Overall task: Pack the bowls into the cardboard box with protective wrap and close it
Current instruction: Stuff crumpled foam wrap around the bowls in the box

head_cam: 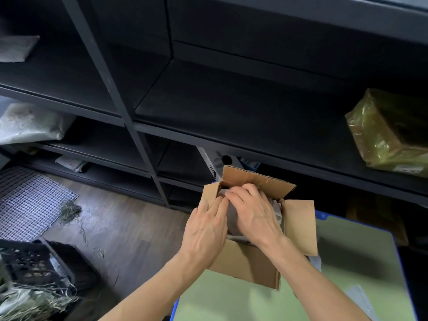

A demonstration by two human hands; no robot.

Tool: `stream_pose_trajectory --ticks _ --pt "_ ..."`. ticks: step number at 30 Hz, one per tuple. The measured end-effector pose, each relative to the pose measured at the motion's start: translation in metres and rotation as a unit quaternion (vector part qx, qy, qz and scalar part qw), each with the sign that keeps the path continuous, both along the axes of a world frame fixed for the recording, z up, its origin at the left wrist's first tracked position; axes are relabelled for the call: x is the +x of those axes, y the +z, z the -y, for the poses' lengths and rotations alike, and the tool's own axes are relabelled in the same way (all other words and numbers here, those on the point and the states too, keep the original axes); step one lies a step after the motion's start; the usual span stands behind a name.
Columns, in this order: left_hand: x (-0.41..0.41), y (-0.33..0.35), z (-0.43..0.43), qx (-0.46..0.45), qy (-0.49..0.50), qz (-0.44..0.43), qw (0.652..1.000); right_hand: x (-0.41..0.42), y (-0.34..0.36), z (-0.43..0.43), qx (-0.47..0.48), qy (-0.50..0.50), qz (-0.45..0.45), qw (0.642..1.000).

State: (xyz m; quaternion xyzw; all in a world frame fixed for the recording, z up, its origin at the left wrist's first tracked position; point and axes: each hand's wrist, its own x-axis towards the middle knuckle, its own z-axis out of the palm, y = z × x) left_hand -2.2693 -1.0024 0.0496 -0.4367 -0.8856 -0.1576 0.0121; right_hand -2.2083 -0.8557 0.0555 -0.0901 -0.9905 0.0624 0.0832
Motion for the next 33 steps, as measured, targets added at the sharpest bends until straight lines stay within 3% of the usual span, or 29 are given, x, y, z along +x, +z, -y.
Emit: stream_pose_trajectory --ticks 6,10,20,24,33 --pt "0.003 0.012 -0.003 -0.079 0.009 0.032 0.996 0.002 0.001 0.005 -0.003 -0.005 0.076 0.997" --pt "0.003 0.023 -0.011 -0.125 0.011 0.022 0.992 0.006 0.001 0.005 0.004 -0.007 0.045 0.999" --pt "0.006 0.010 0.014 0.017 -0.019 0.020 0.999 0.047 0.015 -0.010 -0.029 -0.045 0.022 0.998" --pt "0.023 0.016 0.013 0.046 -0.007 0.032 0.998 0.064 0.016 -0.007 -0.060 -0.041 -0.026 0.997" --pt "0.088 0.022 -0.002 0.093 -0.101 0.077 0.988 0.128 0.033 -0.001 -0.122 -0.084 -0.051 0.988"
